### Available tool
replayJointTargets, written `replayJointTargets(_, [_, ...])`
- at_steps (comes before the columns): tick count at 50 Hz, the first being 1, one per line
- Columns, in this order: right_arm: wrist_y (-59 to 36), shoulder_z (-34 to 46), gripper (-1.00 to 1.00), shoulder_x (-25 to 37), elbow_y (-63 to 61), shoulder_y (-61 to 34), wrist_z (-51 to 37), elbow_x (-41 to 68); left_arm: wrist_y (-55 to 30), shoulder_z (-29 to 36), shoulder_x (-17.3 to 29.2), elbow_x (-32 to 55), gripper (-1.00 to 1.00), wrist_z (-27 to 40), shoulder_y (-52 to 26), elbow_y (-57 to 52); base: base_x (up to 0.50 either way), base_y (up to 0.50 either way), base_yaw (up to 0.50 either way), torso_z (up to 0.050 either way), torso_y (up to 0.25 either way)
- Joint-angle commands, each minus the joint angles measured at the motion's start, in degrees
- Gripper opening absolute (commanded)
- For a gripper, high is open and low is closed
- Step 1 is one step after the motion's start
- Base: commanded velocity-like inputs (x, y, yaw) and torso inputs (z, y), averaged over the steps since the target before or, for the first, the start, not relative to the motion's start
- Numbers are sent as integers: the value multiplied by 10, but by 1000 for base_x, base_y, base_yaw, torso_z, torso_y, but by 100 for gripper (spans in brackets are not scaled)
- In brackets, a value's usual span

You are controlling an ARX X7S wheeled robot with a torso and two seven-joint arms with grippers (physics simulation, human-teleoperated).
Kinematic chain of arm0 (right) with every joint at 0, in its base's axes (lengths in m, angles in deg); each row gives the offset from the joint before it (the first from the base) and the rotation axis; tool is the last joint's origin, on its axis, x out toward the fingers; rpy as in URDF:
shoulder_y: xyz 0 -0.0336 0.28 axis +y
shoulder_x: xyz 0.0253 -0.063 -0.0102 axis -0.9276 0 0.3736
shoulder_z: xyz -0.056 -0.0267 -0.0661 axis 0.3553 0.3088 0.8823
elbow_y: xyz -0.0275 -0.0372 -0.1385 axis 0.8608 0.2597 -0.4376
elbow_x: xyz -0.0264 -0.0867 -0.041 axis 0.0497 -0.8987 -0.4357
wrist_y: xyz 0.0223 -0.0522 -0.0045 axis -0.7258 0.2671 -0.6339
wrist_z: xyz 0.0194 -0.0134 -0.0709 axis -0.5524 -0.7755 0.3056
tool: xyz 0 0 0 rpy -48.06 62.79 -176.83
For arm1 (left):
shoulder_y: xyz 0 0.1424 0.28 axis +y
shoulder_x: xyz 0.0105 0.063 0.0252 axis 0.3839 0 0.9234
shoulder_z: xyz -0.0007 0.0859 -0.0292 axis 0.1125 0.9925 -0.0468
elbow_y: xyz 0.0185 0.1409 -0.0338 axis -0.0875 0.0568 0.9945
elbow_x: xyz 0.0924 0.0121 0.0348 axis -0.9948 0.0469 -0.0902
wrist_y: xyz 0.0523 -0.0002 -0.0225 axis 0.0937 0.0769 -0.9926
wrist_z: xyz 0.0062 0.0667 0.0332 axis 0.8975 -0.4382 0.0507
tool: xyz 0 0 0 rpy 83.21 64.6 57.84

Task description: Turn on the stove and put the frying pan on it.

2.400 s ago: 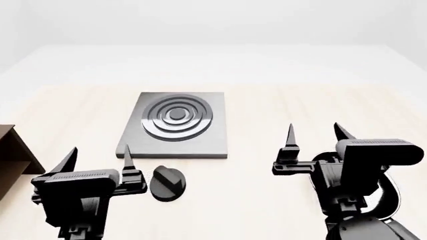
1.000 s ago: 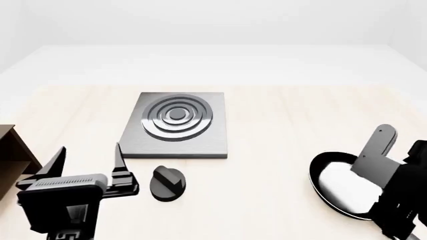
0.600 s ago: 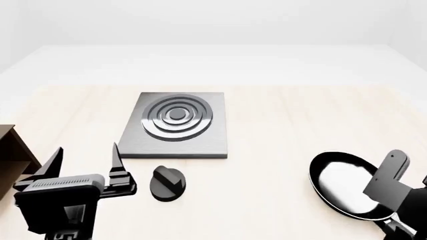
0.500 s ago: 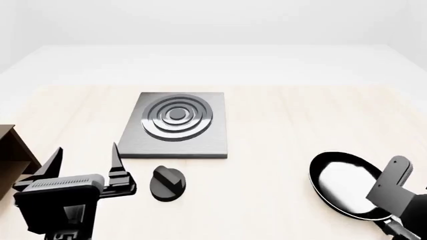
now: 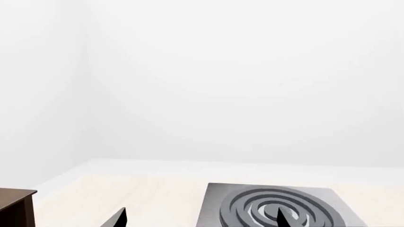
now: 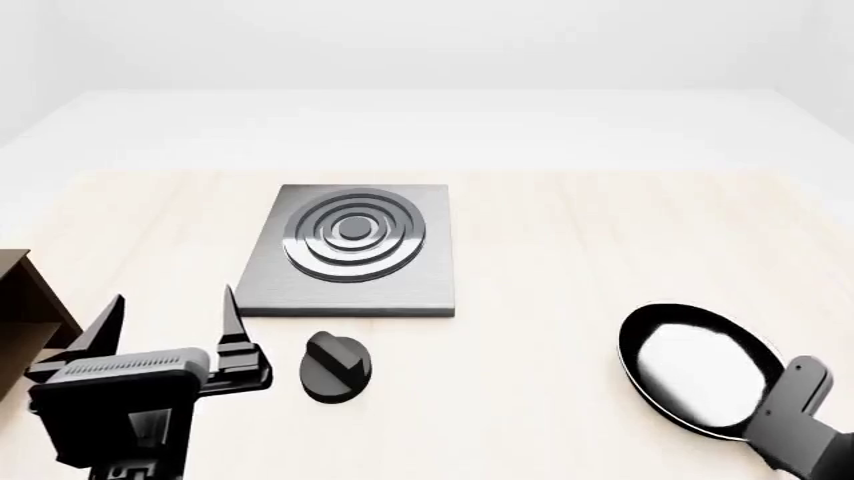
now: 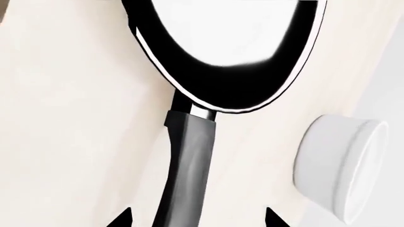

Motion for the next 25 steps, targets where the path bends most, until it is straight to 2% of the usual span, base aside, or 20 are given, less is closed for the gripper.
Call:
replayJointTargets(1, [62,17,100,-7,49,38,-8,-15,3,5,2,-2,100,2,0,4,0,0,0,0,0])
replayJointTargets(14, [167,6,100,-31,142,89,-44,-14,3,6,6,-3,100,6,-2,4,0,0,0,0,0])
replayJointTargets(25, [200,15,100,-41,177,113,-43,-22,3,8,8,-4,100,9,-3,4,1,0,0,0,0])
